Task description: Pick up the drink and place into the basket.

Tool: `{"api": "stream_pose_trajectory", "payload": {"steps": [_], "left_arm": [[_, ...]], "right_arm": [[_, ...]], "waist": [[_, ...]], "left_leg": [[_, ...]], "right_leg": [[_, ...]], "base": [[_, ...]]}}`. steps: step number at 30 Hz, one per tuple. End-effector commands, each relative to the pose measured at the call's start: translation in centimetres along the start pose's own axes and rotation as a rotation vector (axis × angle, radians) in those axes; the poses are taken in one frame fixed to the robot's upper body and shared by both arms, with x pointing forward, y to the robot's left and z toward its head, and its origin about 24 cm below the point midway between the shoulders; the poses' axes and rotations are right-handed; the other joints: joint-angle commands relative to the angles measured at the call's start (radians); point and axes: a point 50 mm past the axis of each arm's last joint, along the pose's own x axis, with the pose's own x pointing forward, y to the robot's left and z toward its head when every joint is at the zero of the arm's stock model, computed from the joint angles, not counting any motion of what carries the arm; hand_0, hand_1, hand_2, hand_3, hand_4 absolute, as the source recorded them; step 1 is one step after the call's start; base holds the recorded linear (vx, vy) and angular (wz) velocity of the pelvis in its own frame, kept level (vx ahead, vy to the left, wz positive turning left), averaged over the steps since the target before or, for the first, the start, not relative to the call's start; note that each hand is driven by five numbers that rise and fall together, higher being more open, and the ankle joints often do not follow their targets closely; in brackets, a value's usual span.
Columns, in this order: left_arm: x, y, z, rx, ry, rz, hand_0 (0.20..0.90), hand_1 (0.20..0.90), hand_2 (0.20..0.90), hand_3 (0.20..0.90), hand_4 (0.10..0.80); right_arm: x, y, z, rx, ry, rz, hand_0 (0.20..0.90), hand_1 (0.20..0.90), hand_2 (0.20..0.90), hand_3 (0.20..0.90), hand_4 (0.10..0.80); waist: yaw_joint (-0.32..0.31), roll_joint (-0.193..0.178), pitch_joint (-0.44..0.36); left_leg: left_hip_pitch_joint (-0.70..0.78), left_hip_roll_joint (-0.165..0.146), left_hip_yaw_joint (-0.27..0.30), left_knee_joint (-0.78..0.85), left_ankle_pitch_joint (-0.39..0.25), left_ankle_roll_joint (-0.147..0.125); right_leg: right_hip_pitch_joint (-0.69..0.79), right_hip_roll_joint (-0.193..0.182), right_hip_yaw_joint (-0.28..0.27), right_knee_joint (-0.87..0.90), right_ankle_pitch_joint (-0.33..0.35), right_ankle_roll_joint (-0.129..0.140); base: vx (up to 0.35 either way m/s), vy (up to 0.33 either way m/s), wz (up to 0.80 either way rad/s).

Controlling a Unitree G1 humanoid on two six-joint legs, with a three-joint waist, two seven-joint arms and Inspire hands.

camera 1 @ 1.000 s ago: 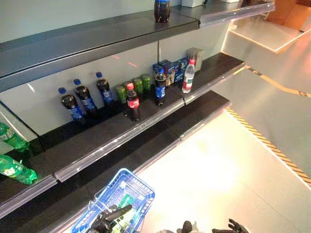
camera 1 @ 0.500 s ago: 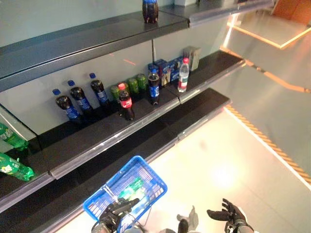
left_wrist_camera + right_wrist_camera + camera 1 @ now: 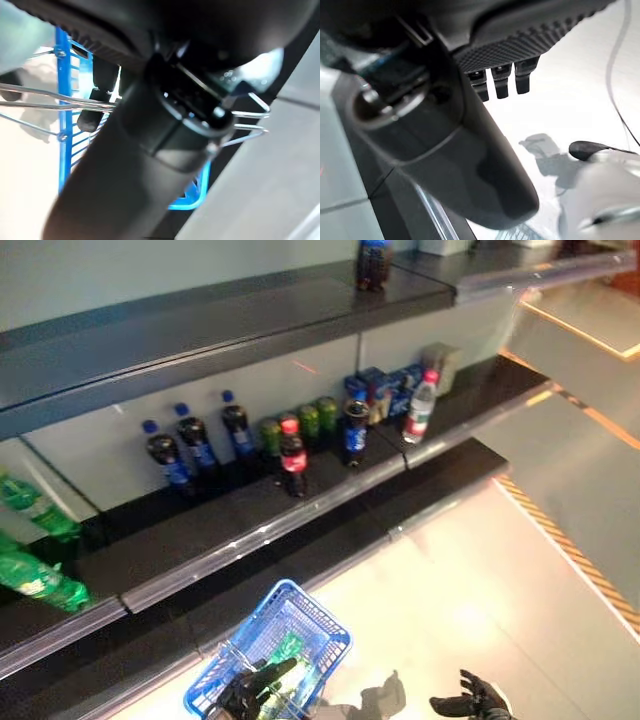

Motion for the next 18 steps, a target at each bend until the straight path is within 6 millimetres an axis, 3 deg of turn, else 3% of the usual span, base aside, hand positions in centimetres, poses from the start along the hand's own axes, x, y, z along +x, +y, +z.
{"api": "stream_pose_trajectory", "payload": {"steps": [1,5,8,12,15,18], "left_arm": [[-0.8,2.0,6.9,0.128,-0.243,-0.009,0.300,0.300,0.300,0.200,0.100],[-0.4,0.8,7.1,0.168,-0.235,-0.043,0.300,0.300,0.300,0.200,0.100],[-0.5,1.2,6.5,0.170,-0.235,-0.043,0.300,0.300,0.300,0.200,0.100],[-0.8,2.1,6.0,0.175,-0.232,-0.028,0.300,0.300,0.300,0.200,0.100],[-1.0,2.6,5.9,0.163,-0.238,-0.005,0.300,0.300,0.300,0.200,0.100],[-1.0,2.7,6.5,0.165,-0.245,-0.004,0.300,0.300,0.300,0.200,0.100]], "right_arm": [[0.3,-1.0,1.4,0.058,-0.056,-0.048,0.900,0.900,0.900,0.900,0.800],[0.3,-0.8,1.1,0.100,-0.045,-0.071,0.900,0.900,0.900,0.900,0.800],[0.2,-0.6,1.1,0.094,-0.057,-0.055,0.900,0.900,0.900,0.900,0.800],[0.2,-0.7,0.9,0.110,-0.053,-0.057,0.900,0.900,0.900,0.900,0.800],[0.2,-0.9,1.1,0.105,-0.059,-0.058,0.900,0.900,0.900,0.900,0.800],[0.6,-1.0,2.0,0.092,-0.061,-0.058,0.900,0.900,0.900,0.900,0.800]], "waist": [[0.038,-0.016,-0.023],[0.025,-0.040,0.002],[0.010,-0.063,0.011],[-0.005,-0.075,0.020],[0.001,-0.077,0.020],[0.013,-0.078,0.028]], "left_leg": [[-0.059,-0.072,-0.058,-0.002,-0.005,-0.021],[-0.053,-0.072,-0.139,0.016,-0.017,-0.028],[-0.053,-0.075,-0.203,0.051,-0.052,-0.029],[-0.062,-0.069,-0.316,0.130,-0.100,-0.023],[-0.067,-0.045,-0.348,0.162,-0.108,-0.036],[-0.078,0.007,-0.374,0.206,-0.119,-0.060]], "right_leg": [[0.063,0.026,0.035,-0.164,0.199,0.008],[0.073,0.029,0.122,-0.377,0.227,0.000],[0.053,0.023,0.216,-0.494,0.273,0.005],[0.058,0.029,0.366,-0.495,0.259,0.006],[0.095,0.019,0.385,-0.499,0.228,0.006],[0.111,0.015,0.372,-0.478,0.157,0.014]], "base": [[0.122,-0.186,0.81],[0.142,-0.217,0.77],[0.130,-0.235,1.00],[0.129,-0.273,1.07],[0.077,-0.320,0.64],[0.075,-0.356,0.59]]}}
